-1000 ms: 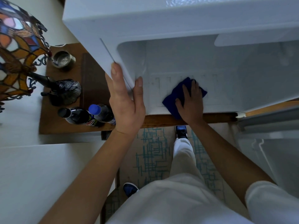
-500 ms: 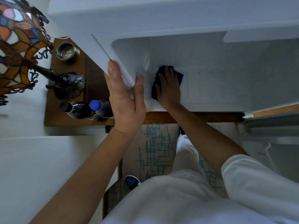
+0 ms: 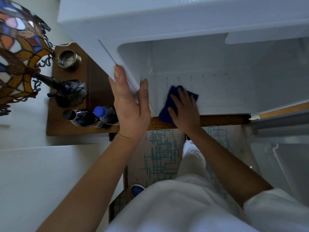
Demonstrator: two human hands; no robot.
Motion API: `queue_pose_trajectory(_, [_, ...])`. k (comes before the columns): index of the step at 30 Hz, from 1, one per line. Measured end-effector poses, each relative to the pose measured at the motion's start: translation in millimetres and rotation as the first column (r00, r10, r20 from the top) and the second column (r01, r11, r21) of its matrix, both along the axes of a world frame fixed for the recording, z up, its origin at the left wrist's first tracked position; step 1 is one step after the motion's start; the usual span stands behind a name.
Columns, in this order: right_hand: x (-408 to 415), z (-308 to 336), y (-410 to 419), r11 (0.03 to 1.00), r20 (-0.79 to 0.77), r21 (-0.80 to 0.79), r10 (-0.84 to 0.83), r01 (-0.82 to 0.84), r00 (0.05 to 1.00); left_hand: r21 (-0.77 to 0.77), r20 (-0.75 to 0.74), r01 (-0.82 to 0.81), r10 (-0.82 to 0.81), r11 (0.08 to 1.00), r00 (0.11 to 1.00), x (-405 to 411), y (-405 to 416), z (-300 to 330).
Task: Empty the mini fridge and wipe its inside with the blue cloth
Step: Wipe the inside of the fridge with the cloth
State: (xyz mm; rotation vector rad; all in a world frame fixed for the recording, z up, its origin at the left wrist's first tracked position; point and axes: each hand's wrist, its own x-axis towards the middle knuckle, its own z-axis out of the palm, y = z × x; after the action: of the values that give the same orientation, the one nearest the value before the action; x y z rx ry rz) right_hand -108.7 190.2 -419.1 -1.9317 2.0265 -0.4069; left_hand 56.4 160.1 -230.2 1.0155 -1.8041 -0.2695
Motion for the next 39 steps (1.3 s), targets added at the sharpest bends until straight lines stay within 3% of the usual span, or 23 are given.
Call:
queue_pose_trajectory(5, [-64, 0, -2, 0.953, -0.150, 0.023, -0.295, 0.301, 0.944, 0.030, -0.027, -0.004, 0.005, 1.000, 1.000, -1, 0, -3])
queue_pose_trajectory(10, [-121, 0, -21, 0.816, -0.165, 0.039, -0.565, 0.577, 0.809, 0.018, -0.008, 0.017, -0.016, 1.000, 1.000, 1, -2, -4])
queue_pose_trajectory(13, [-124, 0, -34, 0.770, -0.158, 0.014, -0.628, 0.637, 0.762, 0.026, -0.026, 0.006, -0.006, 1.000, 1.000, -1, -1, -4])
queue_pose_trajectory(23, [-36, 1, -67, 0.906, -0.110, 0.042, -0.414, 0.421, 0.904, -0.007, -0.042, -0.003, 0.002, 1.000, 0.999, 0, -2, -8])
queue_pose_trajectory(29, [42, 4, -73, 0.995, 0.011, -0.021, -0.093, 0.093, 0.996, -0.033, -0.039, -0.007, 0.005, 0.999, 0.999, -1, -1, -6])
queue_pose_trajectory(32, [48, 3, -77, 0.998, 0.063, -0.020, -0.058, 0.060, 0.996, -0.019, -0.043, -0.011, 0.010, 1.000, 0.999, -1, 1, -4])
queue_pose_trajectory(35, [29, -1, -69, 0.999, 0.021, -0.041, 0.003, -0.002, 1.000, -0.001, -0.049, -0.031, 0.031, 1.000, 0.998, -1, 2, -4])
queue_pose_trajectory(39, [-6, 1, -53, 0.990, -0.052, -0.007, -0.142, 0.141, 0.989, 0.023, -0.056, -0.013, 0.014, 1.000, 0.998, 1, 3, -5])
